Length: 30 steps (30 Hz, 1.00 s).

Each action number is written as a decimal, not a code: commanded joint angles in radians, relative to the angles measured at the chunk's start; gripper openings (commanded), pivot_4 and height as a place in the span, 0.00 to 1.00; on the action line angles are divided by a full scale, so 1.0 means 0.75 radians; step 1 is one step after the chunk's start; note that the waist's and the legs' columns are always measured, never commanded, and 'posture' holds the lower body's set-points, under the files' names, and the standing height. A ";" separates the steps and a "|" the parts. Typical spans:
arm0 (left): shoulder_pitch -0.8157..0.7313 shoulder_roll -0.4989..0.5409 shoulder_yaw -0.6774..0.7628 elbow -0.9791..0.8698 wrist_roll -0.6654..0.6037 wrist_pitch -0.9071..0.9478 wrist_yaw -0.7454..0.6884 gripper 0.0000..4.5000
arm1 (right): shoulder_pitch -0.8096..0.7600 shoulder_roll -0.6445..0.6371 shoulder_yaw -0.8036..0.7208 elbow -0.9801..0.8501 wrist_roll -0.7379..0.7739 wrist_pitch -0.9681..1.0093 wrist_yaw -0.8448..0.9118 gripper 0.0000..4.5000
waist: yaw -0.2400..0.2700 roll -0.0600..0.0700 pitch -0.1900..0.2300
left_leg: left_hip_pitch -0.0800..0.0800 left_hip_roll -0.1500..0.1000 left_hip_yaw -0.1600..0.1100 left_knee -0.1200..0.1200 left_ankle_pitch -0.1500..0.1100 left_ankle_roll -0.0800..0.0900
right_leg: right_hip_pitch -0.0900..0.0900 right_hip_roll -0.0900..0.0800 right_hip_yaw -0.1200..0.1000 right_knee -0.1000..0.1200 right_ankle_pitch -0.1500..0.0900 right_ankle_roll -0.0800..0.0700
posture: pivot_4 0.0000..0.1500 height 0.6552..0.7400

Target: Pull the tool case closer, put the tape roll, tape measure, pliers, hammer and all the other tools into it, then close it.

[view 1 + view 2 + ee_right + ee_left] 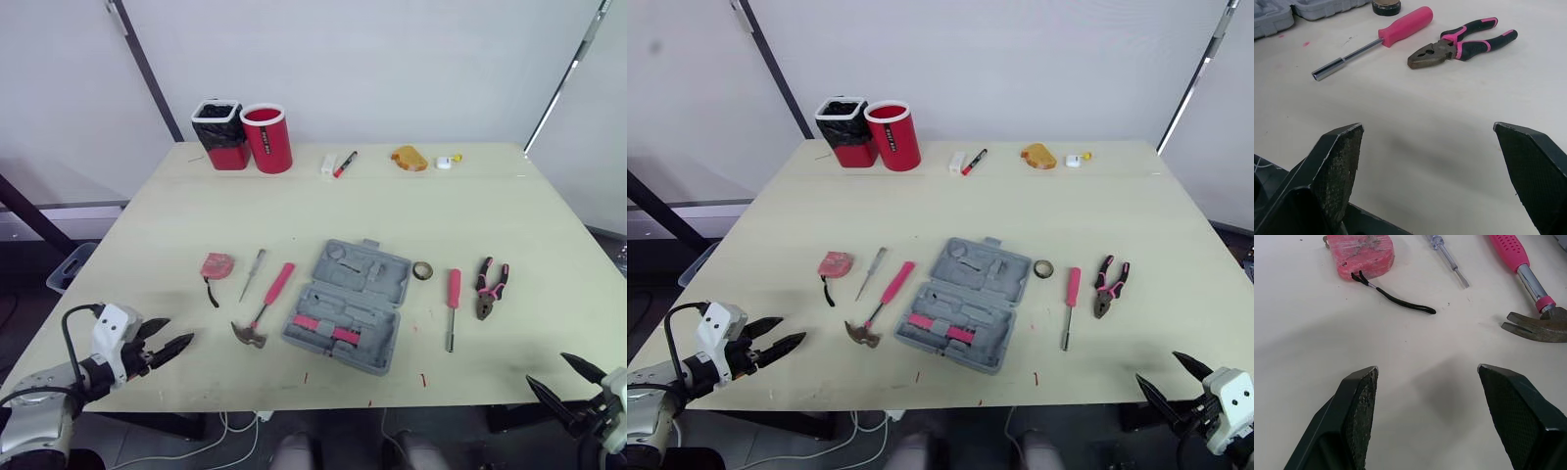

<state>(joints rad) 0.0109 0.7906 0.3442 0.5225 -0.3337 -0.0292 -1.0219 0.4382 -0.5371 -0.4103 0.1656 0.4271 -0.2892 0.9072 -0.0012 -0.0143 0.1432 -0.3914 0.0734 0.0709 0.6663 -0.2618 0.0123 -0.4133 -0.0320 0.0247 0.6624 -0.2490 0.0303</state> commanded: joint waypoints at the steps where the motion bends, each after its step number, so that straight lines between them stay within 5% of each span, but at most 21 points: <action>1: 0.004 0.005 0.017 -0.039 -0.002 -0.019 0.004 0.77 | -0.008 -0.010 -0.024 -0.004 0.004 -0.026 0.007 1.00 | 0.000 0.000 0.000 | 0.000 0.000 0.000 0.000 0.000 0.000 | 0.000 0.000 0.000 0.000 0.000 0.000 | 1.00 1.00; 18: -0.088 -0.007 0.025 -0.028 -0.065 0.043 -0.051 0.77 | -0.014 -0.013 -0.012 -0.009 0.016 0.010 0.042 1.00 | -0.001 -0.001 0.001 | 0.000 0.000 0.000 0.000 0.000 0.000 | 0.000 0.000 0.000 0.000 0.000 0.000 | 1.00 1.00; 30: -0.536 -0.041 -0.257 0.093 0.056 0.081 -0.232 0.77 | -0.191 -0.075 0.118 -0.346 -0.002 0.400 -0.115 1.00 | -0.003 -0.002 0.001 | -0.002 -0.001 -0.002 0.001 0.000 0.000 | 0.000 0.003 0.000 0.000 0.002 0.003 | 1.00 1.00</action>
<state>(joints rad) -0.3919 0.7517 0.1460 0.5903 -0.2960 0.0407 -1.1842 0.2912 -0.5840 -0.3098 -0.0653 0.4240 0.0052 0.8260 -0.0036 -0.0161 0.1439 -0.3943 0.0727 0.0690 0.6672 -0.2616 0.0125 -0.4143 -0.0291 0.0247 0.6625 -0.2471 0.0330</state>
